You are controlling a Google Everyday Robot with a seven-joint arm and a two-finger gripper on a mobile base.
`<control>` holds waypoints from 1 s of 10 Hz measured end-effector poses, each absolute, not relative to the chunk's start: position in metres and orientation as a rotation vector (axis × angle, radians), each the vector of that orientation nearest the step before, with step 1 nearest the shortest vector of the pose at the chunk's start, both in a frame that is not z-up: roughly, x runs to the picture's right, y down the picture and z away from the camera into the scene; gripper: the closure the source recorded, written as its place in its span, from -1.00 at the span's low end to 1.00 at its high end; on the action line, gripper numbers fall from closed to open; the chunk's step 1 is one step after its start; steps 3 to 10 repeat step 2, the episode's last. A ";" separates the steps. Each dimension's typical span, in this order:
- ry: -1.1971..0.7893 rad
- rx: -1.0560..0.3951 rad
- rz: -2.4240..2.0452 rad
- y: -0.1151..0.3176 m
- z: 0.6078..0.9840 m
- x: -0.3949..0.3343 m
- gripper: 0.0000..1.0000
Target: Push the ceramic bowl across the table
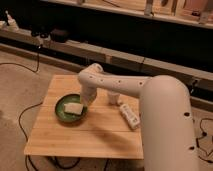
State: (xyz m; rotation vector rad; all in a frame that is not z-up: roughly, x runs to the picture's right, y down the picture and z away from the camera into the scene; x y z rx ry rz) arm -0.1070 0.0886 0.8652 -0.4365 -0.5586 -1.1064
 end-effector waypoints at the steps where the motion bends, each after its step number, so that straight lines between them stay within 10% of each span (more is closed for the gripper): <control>1: -0.564 -0.422 -1.113 0.083 0.860 -0.114 0.49; 10: -0.565 -0.421 -1.114 0.083 0.860 -0.116 0.49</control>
